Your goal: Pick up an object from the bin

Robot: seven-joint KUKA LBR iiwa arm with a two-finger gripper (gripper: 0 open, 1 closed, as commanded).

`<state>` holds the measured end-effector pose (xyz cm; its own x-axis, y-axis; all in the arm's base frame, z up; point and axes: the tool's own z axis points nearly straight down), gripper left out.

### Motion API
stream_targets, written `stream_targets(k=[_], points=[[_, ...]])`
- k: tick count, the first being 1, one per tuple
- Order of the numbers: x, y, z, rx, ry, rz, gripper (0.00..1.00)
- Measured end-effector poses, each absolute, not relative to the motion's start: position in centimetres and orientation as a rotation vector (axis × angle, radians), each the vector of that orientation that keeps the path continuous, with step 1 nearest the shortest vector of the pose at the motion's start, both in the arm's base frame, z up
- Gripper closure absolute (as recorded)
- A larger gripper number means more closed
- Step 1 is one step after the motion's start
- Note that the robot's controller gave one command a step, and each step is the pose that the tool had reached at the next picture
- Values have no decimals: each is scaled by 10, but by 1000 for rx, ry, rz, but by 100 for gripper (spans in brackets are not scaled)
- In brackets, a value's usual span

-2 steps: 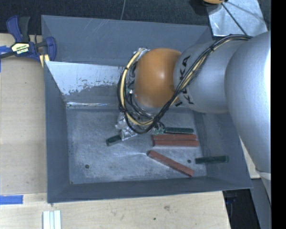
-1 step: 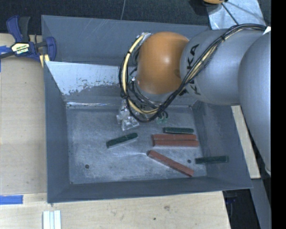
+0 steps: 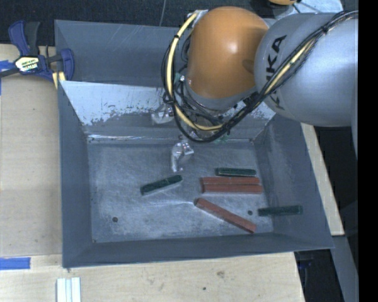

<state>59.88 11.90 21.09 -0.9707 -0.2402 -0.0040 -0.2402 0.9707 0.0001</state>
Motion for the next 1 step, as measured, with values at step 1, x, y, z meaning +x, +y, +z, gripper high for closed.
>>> stream_targets(k=[1], points=[[599, 119, 211, -378, 3115, 1, 0]])
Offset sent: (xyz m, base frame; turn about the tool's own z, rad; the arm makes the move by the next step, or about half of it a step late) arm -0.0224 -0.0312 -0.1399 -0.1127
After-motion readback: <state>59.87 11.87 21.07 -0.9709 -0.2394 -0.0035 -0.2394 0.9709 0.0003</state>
